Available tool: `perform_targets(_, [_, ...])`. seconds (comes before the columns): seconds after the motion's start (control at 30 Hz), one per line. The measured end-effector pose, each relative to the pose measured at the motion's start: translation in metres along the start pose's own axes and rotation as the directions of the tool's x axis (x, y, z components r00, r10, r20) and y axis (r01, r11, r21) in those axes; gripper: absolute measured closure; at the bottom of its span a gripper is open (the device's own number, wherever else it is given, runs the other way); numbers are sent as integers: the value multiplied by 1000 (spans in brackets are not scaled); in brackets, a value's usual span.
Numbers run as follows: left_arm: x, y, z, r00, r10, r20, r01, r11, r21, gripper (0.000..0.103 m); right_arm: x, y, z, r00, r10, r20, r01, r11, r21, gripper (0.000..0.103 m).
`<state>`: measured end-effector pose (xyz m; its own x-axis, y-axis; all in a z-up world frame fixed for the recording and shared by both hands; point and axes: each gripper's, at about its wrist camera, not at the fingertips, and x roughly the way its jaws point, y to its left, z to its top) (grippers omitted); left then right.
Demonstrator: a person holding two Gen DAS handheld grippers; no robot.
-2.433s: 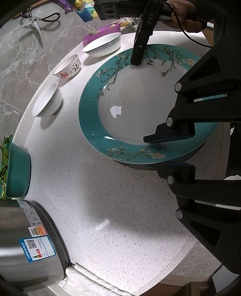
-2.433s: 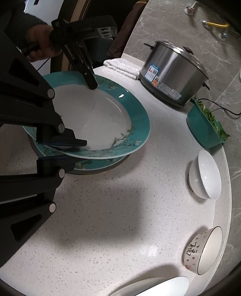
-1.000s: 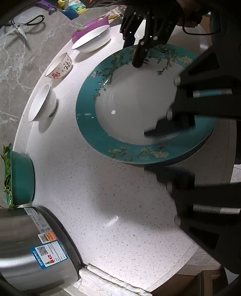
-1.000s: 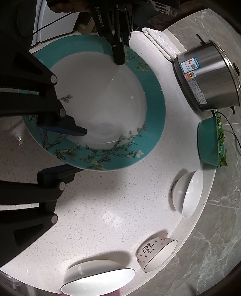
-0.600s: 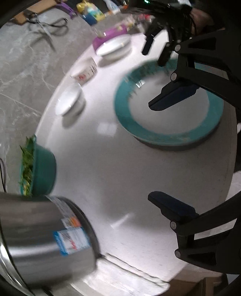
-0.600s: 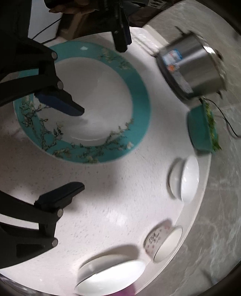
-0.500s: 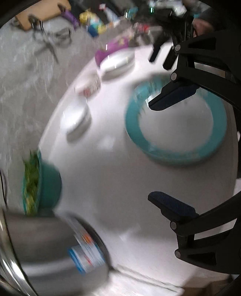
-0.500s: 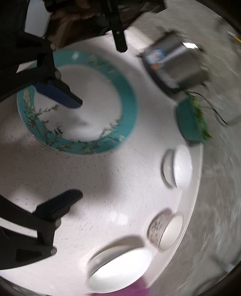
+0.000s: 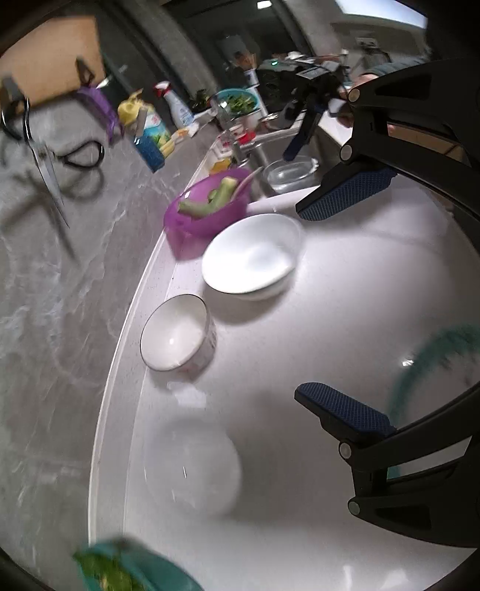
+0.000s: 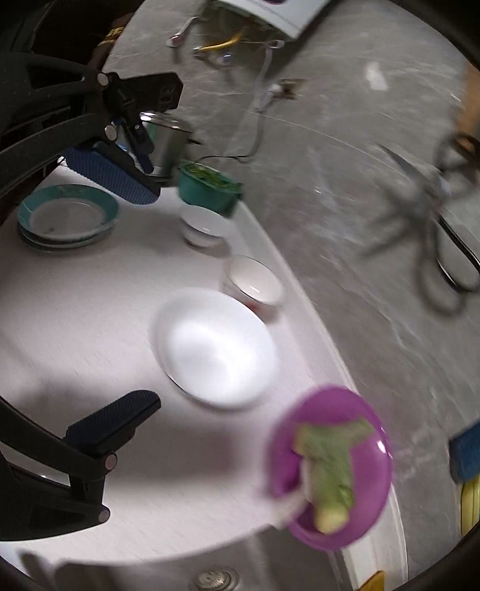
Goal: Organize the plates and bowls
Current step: 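Open both grippers and pull them away from the plate stack, then close the left gripper on the white plate rim while the right gripper grips it too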
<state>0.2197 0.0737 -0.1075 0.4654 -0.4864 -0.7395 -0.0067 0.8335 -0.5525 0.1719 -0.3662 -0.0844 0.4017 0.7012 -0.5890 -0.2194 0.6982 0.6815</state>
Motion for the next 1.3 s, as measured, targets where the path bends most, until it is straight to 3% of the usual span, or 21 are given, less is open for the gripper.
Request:
perform_targets(0.13, [66,-20,34,997,56,-53,-57,998,-17,14,18,-39,26,998,-16,-66,20,997,69,0])
perform_targets(0.23, [108,-30,40,990,112,-90,-112,994,10,14,32,-63,37,996,-19,-88,30,992,124,0])
perform_targets(0.37, [148,-36,36,979,150,-139,-147,989,37,14,57,-70,42,990,-41,-133,54,994,100,4])
perform_targets(0.5, [170,-37,31,972,168,-162,-158,985,70,14,75,-77,45,986,-64,-153,78,993,86,15])
perform_targets(0.83, [191,-30,35,965,216,-151,-204,975,87,16,108,-76,40,969,-133,-210,149,987,64,18])
perform_targets(1.0, [210,-28,33,960,211,-183,-198,976,86,54,119,-80,38,960,-160,-230,180,981,71,32])
perform_targets(1.13, [217,-24,32,962,204,-183,-193,978,75,58,128,-79,37,955,-167,-244,191,979,75,33])
perform_targets(1.3, [219,-23,31,961,205,-186,-193,978,77,77,138,-75,37,950,-183,-252,203,977,58,37])
